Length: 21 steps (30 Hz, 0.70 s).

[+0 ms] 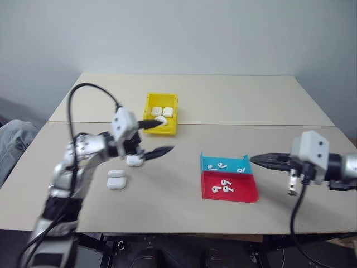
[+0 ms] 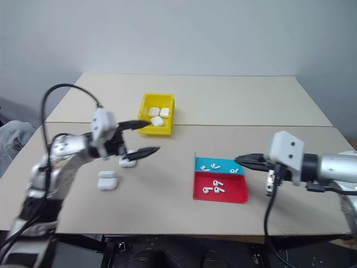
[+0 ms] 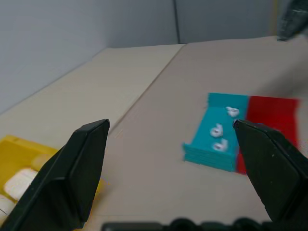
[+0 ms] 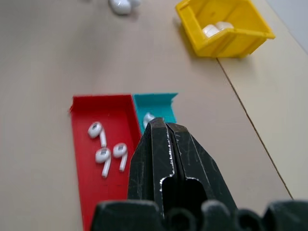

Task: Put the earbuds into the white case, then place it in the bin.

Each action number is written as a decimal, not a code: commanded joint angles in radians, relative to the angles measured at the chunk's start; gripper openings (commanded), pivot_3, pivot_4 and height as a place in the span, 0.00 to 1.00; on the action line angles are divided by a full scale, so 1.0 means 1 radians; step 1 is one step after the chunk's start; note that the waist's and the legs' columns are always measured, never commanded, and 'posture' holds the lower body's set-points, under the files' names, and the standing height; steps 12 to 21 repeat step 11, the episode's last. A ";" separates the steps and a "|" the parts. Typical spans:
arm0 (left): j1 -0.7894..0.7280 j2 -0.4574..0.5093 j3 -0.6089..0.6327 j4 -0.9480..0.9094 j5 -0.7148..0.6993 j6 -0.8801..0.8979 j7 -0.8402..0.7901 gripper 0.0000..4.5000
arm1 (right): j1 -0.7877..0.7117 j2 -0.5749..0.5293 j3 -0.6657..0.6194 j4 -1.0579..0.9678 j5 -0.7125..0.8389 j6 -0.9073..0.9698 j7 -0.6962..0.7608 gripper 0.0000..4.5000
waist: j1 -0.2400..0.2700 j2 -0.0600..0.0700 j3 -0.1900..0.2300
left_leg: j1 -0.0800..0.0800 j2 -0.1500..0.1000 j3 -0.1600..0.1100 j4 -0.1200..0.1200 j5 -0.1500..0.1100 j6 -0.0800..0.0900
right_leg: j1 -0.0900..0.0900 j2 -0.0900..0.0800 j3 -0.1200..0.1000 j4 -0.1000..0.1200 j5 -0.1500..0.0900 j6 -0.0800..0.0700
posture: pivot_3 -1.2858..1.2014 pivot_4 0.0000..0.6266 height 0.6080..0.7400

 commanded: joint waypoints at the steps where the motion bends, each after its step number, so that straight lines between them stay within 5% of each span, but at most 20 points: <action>1: 0.072 0.085 0.108 -0.131 -0.125 0.082 -0.055 0.99 | 0.035 -0.023 -0.092 0.041 0.006 -0.142 0.145 0.00 | 0.003 0.000 0.000 | 0.000 0.000 0.000 0.000 0.000 0.000 | 0.000 0.000 0.000 0.000 0.000 0.000 | 0.52 0.24 1.00; 9: 0.211 0.169 0.202 -0.253 -0.255 0.174 -0.071 0.99 | 0.071 -0.004 -0.071 0.055 0.004 -0.198 0.196 0.00 | 0.006 0.000 0.000 | 0.001 0.000 0.000 0.000 0.000 0.000 | 0.001 0.000 0.001 0.000 0.000 0.000 | 0.52 0.24 1.00; 21: 0.232 0.176 0.208 -0.263 -0.260 0.165 -0.083 0.99 | 0.060 -0.001 -0.056 0.056 0.005 -0.198 0.189 0.00 | 0.006 0.000 0.000 | 0.001 0.000 0.000 0.000 0.000 0.000 | 0.000 0.000 0.001 0.000 0.000 0.000 | 0.52 0.24 1.00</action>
